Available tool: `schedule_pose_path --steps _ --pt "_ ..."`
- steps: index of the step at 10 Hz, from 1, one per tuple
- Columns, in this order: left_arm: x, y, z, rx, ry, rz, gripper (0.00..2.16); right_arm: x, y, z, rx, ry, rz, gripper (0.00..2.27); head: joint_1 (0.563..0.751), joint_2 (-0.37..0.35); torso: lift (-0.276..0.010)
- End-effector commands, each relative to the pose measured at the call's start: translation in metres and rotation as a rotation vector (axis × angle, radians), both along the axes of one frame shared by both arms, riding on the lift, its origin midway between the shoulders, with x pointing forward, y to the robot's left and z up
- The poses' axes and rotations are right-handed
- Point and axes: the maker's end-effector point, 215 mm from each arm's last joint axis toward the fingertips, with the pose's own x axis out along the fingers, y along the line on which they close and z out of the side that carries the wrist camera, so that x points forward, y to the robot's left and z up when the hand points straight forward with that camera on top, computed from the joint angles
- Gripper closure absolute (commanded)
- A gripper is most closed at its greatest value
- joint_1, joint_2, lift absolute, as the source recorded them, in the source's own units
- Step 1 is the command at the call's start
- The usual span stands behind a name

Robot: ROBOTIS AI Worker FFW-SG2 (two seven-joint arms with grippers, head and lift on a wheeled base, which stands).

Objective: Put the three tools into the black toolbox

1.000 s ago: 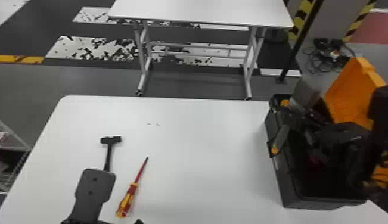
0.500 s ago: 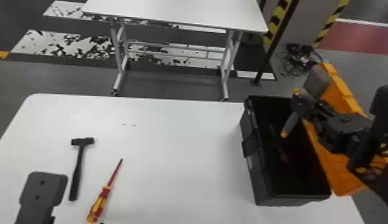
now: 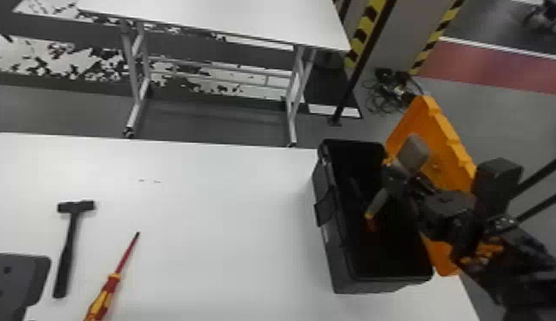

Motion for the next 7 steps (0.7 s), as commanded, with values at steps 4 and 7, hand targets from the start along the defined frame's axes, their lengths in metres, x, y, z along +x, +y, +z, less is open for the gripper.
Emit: schedule_pose_path --steps 4,7 --pt "0.004 -0.001 0.004 -0.020 -0.014 0.006 0.08 -0.020 0.056 -0.022 0.304 0.064 0.057 0.08 0.695 -0.223 -0.051" --pt "0.012 0.004 0.002 -0.014 -0.032 0.016 0.08 -0.050 0.153 -0.039 0.523 0.225 0.198 0.10 0.695 -0.083 -0.051"
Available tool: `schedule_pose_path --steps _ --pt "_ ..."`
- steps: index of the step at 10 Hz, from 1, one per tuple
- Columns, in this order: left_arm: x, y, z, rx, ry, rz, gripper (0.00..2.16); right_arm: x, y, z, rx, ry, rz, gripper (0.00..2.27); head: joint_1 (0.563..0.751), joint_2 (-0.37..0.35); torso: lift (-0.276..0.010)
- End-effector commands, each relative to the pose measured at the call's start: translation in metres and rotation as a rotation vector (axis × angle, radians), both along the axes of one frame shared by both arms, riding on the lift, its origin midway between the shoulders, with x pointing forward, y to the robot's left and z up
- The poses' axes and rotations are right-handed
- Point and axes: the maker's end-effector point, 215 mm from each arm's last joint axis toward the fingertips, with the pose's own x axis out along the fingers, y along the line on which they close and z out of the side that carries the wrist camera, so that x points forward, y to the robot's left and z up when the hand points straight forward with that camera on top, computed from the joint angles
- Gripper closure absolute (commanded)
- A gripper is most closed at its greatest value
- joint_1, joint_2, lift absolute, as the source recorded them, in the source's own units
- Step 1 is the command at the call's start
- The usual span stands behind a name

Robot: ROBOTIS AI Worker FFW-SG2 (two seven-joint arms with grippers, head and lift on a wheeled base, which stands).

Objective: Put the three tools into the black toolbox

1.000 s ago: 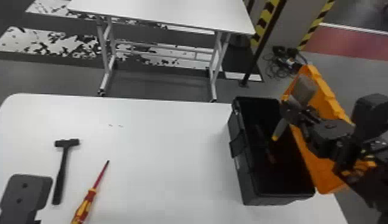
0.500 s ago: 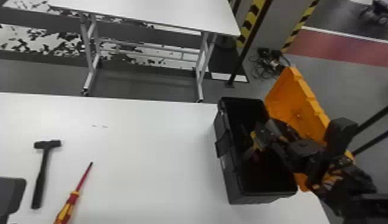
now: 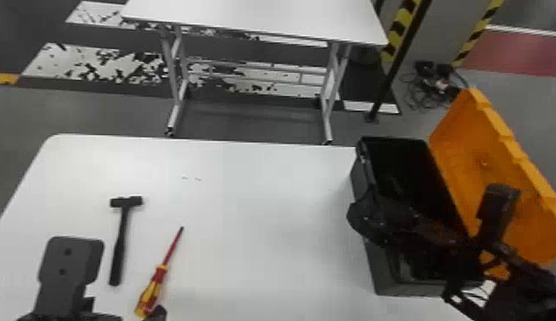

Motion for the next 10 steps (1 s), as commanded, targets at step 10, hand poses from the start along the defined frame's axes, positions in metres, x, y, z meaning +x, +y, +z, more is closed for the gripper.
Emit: schedule_pose_path --steps 10 --pt "0.036 0.013 -0.031 -0.036 -0.091 0.002 0.08 -0.079 0.132 0.001 0.220 0.158 0.233 0.10 0.695 0.259 -0.051"
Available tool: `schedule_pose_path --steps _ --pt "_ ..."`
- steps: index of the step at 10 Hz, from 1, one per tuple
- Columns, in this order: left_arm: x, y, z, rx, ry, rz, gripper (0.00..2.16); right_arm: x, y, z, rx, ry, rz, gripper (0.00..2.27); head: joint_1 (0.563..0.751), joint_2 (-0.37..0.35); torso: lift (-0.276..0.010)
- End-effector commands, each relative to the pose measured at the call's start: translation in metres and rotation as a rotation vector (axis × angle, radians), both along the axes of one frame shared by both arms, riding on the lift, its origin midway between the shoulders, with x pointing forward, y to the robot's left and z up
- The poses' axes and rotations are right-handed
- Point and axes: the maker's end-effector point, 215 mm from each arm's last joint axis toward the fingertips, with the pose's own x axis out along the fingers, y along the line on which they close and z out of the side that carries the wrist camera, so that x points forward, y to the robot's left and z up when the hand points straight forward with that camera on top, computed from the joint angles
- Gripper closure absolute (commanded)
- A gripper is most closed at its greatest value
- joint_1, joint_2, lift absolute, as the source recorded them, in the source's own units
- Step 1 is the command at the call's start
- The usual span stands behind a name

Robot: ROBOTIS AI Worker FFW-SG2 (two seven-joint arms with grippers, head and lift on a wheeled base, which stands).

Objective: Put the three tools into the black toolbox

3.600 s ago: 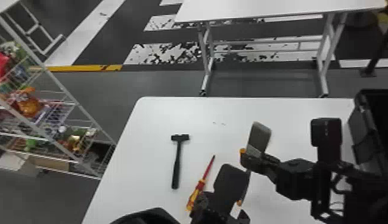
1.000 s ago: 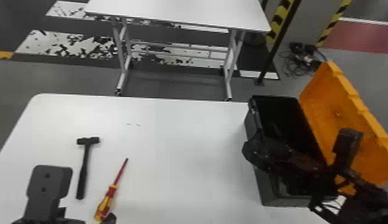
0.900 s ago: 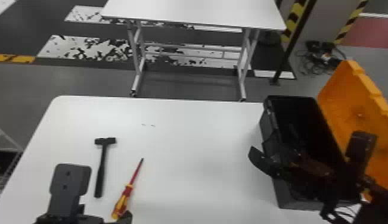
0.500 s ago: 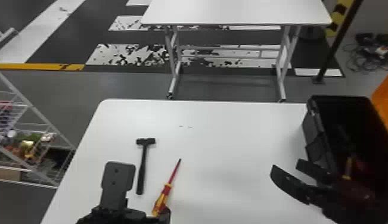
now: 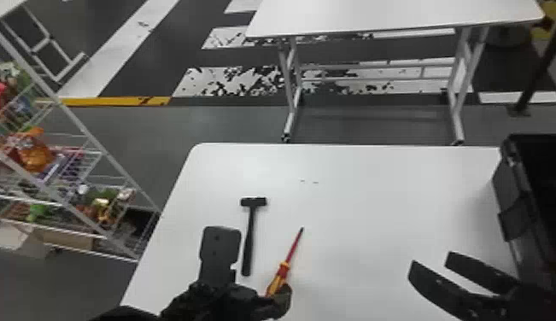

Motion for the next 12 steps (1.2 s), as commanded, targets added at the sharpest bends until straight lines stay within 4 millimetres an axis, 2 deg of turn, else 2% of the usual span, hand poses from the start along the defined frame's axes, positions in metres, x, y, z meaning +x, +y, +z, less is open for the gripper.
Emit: schedule_pose_path --steps 1,4,6,8,10,12 --pt "0.005 0.002 -0.008 -0.018 0.004 -0.001 0.08 -0.005 0.007 0.000 0.011 0.008 0.017 0.10 0.695 0.269 -0.051" --pt "-0.011 0.005 -0.024 -0.066 0.141 0.023 0.08 -0.007 0.012 -0.001 0.011 0.008 0.028 0.10 0.695 0.294 -0.051" --pt "-0.028 0.016 -0.031 -0.050 0.245 0.053 0.08 -0.004 0.015 0.001 0.008 0.000 0.035 0.10 0.695 0.312 -0.051" --pt "-0.020 0.024 -0.026 -0.038 0.241 0.067 0.08 -0.004 0.014 0.000 0.001 -0.002 0.038 0.10 0.695 0.347 -0.051" --pt "-0.011 0.033 -0.023 -0.034 0.227 0.089 0.08 -0.002 0.013 -0.001 -0.006 -0.005 0.043 0.10 0.695 0.350 -0.051" --pt "0.007 0.036 -0.027 -0.032 0.223 0.103 0.08 -0.002 0.014 -0.001 -0.007 -0.002 0.052 0.10 0.695 0.350 -0.051"
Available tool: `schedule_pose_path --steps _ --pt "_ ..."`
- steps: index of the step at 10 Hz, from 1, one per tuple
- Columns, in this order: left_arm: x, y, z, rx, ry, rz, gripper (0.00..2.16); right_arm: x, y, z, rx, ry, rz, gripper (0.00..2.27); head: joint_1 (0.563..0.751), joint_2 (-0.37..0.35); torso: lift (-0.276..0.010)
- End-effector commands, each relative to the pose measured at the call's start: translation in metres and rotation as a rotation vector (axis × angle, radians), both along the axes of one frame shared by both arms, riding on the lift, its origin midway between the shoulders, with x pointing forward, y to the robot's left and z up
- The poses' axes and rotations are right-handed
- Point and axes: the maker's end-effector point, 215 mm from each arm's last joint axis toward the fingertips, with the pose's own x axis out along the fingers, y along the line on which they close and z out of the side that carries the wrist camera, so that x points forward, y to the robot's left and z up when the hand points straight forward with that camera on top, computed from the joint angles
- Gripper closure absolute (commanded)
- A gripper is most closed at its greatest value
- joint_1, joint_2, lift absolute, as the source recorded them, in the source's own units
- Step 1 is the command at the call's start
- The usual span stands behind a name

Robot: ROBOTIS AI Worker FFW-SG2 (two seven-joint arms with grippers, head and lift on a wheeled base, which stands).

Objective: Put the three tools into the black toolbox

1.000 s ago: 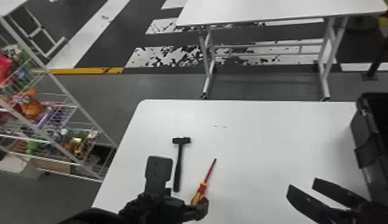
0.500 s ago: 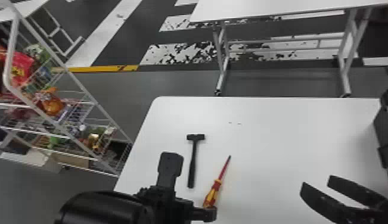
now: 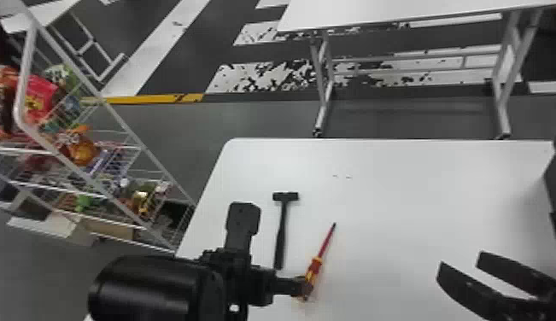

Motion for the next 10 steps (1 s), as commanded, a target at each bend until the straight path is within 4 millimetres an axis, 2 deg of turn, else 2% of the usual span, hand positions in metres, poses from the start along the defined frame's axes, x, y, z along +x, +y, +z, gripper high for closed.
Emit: schedule_pose_path --steps 1,5,10 --pt "0.008 0.000 -0.010 -0.004 0.020 0.007 0.08 -0.002 0.001 0.001 0.004 0.003 0.006 0.10 0.695 0.350 -0.051" --pt "0.015 -0.014 -0.035 -0.031 0.078 0.004 0.08 -0.002 -0.004 0.000 0.000 0.006 0.002 0.10 0.695 0.335 -0.051" --pt "0.035 -0.032 -0.045 -0.016 0.100 -0.047 0.08 0.005 -0.007 0.002 -0.004 -0.006 -0.004 0.10 0.695 0.293 -0.051"
